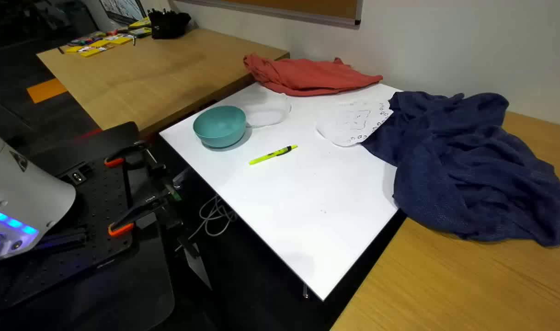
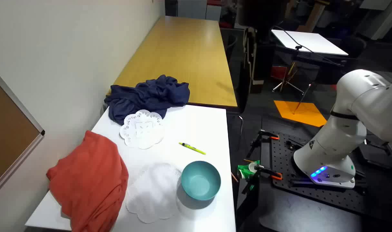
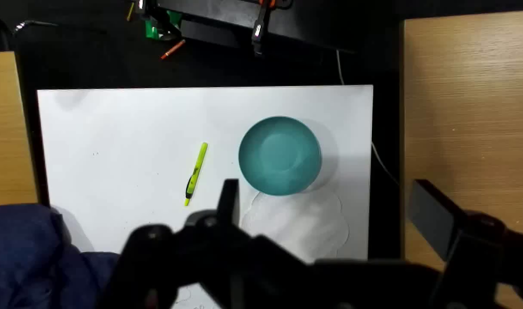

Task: Pick the marker and put it in the bowl

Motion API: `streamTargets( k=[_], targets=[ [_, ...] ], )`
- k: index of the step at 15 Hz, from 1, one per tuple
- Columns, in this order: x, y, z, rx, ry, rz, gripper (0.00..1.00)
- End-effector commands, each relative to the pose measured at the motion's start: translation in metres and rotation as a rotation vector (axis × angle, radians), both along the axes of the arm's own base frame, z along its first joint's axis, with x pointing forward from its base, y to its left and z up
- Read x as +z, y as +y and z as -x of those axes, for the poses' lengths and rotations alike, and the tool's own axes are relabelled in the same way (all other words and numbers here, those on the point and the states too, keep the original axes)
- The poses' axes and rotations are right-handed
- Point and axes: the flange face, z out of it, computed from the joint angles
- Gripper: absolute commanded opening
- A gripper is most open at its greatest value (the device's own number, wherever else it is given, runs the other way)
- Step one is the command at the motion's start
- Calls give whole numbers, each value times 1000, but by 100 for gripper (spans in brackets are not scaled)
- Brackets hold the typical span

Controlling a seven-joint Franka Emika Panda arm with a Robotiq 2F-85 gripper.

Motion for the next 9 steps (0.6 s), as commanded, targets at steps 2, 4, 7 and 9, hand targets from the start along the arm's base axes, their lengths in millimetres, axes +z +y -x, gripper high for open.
streamTargets(
  k=[2, 4, 7, 9],
  targets=[
    [1, 0, 0, 0, 0, 0, 100],
    [1, 0, 0, 0, 0, 0, 100],
    [-1, -1, -1, -4, -6, 6, 100],
    [-7, -7, -5, -20, -34, 15, 100]
  ],
)
